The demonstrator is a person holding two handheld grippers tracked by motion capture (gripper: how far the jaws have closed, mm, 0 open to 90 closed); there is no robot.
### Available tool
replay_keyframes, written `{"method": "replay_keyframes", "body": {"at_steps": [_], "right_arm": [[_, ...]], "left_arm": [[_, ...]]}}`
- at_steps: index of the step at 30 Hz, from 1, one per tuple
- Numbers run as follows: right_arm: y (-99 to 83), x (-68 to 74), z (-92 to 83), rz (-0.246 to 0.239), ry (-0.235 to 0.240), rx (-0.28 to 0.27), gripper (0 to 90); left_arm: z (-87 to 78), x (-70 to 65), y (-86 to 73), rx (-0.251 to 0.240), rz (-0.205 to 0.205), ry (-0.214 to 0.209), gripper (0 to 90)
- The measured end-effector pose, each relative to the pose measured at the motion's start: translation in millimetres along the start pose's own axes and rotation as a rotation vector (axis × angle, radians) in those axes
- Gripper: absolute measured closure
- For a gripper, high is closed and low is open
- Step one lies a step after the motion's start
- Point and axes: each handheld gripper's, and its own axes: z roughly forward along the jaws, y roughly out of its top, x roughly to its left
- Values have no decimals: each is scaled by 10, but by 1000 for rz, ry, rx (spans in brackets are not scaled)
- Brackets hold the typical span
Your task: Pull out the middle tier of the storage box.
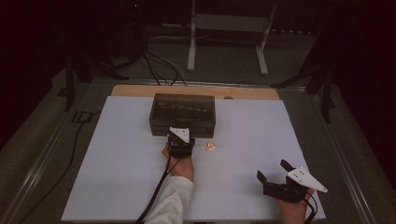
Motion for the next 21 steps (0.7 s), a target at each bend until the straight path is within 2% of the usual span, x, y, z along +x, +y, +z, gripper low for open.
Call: {"method": "replay_keyframes", "body": {"at_steps": [5, 9, 13, 16, 19, 21], "right_arm": [[0, 1, 0, 2, 0, 0, 0], [-2, -5, 3, 4, -2, 0, 1], [-2, -3, 2, 0, -1, 1, 1], [-1, -2, 0, -2, -1, 2, 0], [-2, -7, -1, 1, -2, 1, 0], [-4, -11, 2, 1, -4, 3, 0]], "left_arm": [[-11, 6, 11, 14, -2, -5, 579], [-91, -6, -16, 22, -3, 3, 579], [-175, -9, -63, 21, 29, 6, 577], [-200, 42, -66, 28, 51, -29, 569], [-208, 104, -52, 43, 51, -68, 425], [-225, 153, -31, 36, 53, -73, 364]]}}
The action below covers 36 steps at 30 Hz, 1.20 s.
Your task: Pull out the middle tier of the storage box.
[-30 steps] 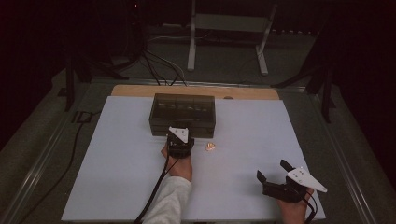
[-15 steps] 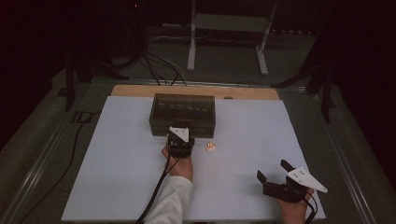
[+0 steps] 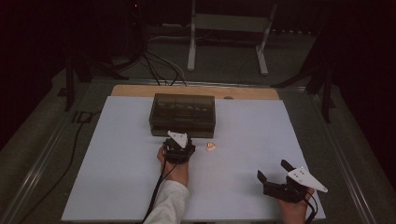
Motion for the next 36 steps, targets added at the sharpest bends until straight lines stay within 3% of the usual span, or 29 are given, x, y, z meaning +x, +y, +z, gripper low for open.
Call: {"method": "replay_keyframes", "body": {"at_steps": [5, 7, 10, 16, 19, 22, 23, 24, 27, 36], "right_arm": [[1, 4, -1, 1, 0, 0, 0], [0, 3, 2, -2, 0, 1, 1], [-1, 6, 0, -2, 0, 2, 1], [-3, 2, 1, -4, -1, 2, 0], [-3, 1, 2, -4, -1, 2, 0], [-4, 5, 7, -3, 1, 5, 1], [-4, 5, 7, -3, 1, 5, 1], [-5, 5, 7, -3, 1, 5, 1], [-5, 4, 7, -1, 1, 5, 1], [-6, 6, 11, 2, 2, 7, 1]], "left_arm": [[-14, 146, 43, 16, -11, -105, 190], [-22, 203, 46, 20, -10, -135, 160], [-40, 284, 52, 40, 7, -199, 23], [-79, 442, 90, 87, 36, -322, 6], [-91, 490, 109, 103, 63, -324, 6], [-108, 588, 143, 127, 63, -400, 7], [-108, 588, 143, 127, 63, -400, 20], [-89, 626, 159, 172, 81, -473, 20], [-90, 667, 177, 201, 104, -535, 25], [-106, 786, 393, 193, 211, -610, 26]]}}
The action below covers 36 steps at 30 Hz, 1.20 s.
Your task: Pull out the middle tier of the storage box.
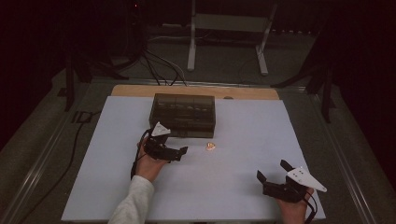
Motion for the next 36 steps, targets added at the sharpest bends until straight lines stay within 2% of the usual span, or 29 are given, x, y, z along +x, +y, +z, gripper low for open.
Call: {"method": "replay_keyframes", "body": {"at_steps": [3, 4, 5, 8, 12, 14, 17, 19, 20, 23, 25, 28, 34, 35, 36], "right_arm": [[-2, -5, 0, 0, -2, 2, 0], [-2, -5, 0, 0, -2, 2, 0], [-3, -5, 3, -1, -2, 3, 1], [-1, 7, 4, 0, 0, 1, 0], [-3, 1, 6, 0, -1, 2, 1], [-4, 0, 6, 2, 0, 3, 0], [-4, 2, 10, 2, 3, 5, 0], [-3, 3, 10, 3, 3, 4, 0], [-4, 1, 11, 2, 2, 3, 0], [-4, -3, 10, 3, 1, 4, 1], [-3, -4, 7, 2, 2, 2, 1], [-4, -3, 11, 4, 3, 4, 1], [-2, -3, 6, 1, 1, 3, 1], [-2, -4, 6, 2, 1, 3, 0], [-2, -4, 2, 5, 1, 2, 0]], "left_arm": [[-44, 20, 80, 1, 51, -16, 26], [-44, 20, 80, 1, 51, -16, 27], [-58, 36, 137, 15, 73, -21, 27], [-51, 57, 198, 29, 95, -23, 28], [-7, 88, 252, 60, 137, 3, 30], [29, 93, 266, 82, 177, 26, 74], [82, 87, 277, 96, 259, 66, 137], [121, 88, 281, 108, 299, 115, 172], [140, 97, 280, 110, 312, 131, 216], [181, 125, 275, 118, 341, 121, 357], [223, 123, 266, 133, 359, 120, 400], [269, 123, 256, 141, 368, 106, 419], [244, 177, 283, 158, 326, 65, 429], [221, 222, 309, 181, 297, 24, 429], [209, 230, 320, 196, 300, 14, 462]]}}
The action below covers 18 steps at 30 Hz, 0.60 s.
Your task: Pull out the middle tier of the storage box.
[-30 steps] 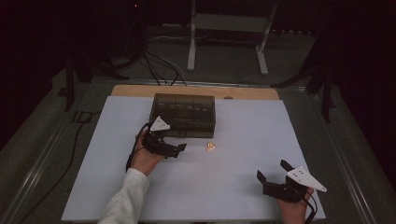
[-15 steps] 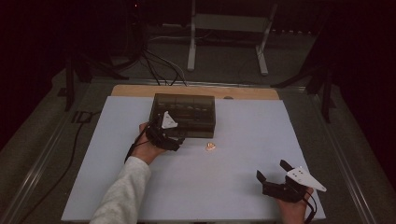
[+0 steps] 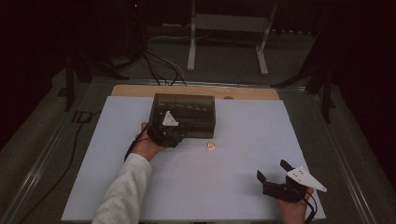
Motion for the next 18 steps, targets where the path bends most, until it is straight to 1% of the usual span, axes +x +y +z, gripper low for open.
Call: {"method": "replay_keyframes", "body": {"at_steps": [1, 2, 5, 10, 15, 17, 18], "right_arm": [[0, -2, 0, -2, 0, 1, 0], [-1, -3, 1, -3, -1, 1, 1], [0, -2, 5, -4, 1, 1, 1], [2, 6, 5, -6, 1, 2, 0], [0, -5, 1, -3, 0, 1, 1], [1, -4, 0, -3, 0, 1, 1], [1, -3, 0, -2, 1, 0, 0]], "left_arm": [[-15, 7, 8, 12, 5, -14, 475], [-26, 5, 14, 17, 9, -19, 492], [-30, 3, 24, 10, 10, -30, 490], [61, -21, 69, -8, 5, -42, 447], [172, -47, 106, 1, 6, -47, 434], [189, -46, 108, 6, 7, -48, 435], [232, -54, 108, 16, 8, -41, 435]]}}
